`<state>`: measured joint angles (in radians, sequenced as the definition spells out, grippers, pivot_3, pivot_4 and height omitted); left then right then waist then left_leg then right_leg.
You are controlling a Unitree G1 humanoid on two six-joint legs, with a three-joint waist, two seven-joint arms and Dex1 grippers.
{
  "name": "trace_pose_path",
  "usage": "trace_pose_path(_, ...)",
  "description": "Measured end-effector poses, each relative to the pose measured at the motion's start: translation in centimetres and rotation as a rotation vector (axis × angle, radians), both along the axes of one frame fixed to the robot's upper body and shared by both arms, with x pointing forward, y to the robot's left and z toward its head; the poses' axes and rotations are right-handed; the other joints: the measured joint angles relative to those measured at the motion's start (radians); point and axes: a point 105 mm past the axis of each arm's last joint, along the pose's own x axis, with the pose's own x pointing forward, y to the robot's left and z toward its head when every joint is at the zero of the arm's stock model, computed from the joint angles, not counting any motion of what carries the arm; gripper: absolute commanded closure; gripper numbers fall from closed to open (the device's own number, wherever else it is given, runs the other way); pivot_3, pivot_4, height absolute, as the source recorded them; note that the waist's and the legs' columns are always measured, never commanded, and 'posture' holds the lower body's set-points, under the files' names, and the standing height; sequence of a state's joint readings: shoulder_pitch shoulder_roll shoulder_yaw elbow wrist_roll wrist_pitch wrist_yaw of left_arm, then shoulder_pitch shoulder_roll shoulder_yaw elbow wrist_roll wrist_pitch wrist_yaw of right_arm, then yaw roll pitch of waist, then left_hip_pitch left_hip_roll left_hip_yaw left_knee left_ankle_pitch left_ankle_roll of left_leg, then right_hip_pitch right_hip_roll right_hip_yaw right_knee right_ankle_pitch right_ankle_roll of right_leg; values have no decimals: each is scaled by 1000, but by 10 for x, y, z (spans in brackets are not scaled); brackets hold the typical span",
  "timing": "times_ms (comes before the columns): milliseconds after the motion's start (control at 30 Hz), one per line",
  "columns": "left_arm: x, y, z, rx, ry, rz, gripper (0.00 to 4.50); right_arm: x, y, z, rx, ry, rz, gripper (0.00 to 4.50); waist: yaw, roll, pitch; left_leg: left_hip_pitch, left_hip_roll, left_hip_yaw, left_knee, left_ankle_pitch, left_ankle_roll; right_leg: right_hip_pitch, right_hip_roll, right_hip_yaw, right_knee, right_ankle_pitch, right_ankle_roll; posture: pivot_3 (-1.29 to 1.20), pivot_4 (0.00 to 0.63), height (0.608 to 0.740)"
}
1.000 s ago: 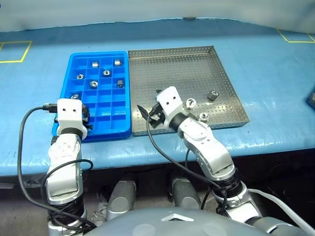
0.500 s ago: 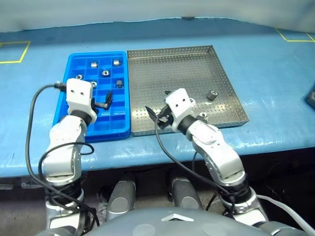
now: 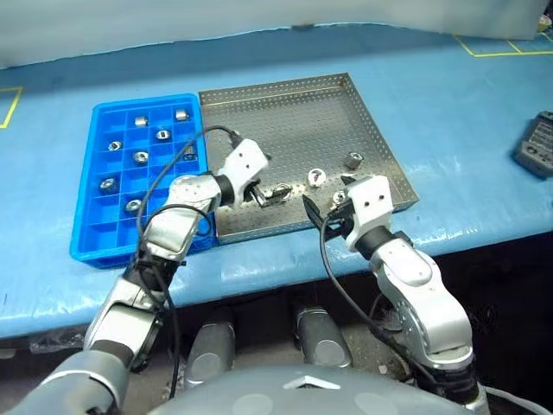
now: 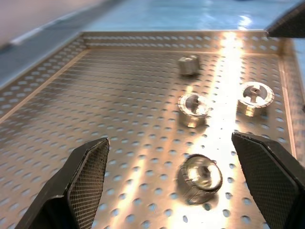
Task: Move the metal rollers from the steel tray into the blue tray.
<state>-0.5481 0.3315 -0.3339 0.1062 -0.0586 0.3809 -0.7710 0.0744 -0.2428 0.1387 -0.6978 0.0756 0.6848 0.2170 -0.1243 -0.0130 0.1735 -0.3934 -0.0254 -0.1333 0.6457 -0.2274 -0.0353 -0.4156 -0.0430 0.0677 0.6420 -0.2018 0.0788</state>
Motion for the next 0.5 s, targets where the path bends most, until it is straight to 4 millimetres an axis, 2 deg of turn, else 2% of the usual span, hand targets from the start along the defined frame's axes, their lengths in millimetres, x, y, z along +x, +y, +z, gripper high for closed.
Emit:
trace_pose_path(133,9,-2,-15,121,7,-61,26,-4,-3,-2,-2,2,-33,0,-38,0,0,0,0,1,1,0,0,0,0,1,0,0,0,-298,150,740)
trace_pose_path(333,20,5,-23,235,-35,-56,26,-4,-5,-1,6,-2,-65,0,-88,0,0,0,0,0,0,0,1,-1,0,1,0,2,5,-302,150,740)
trace_pose_path(433,20,12,-30,284,-28,-59,565,-3,-5,-1,8,-6,-72,0,-105,0,0,0,0,0,-1,0,1,-1,0,1,0,2,5,-289,150,740)
trace_pose_path(500,19,14,-33,306,-17,-71,1214,-2,-5,2,6,-16,-78,0,-110,0,0,0,0,0,-1,-1,1,-1,0,1,0,2,6,-289,150,740)
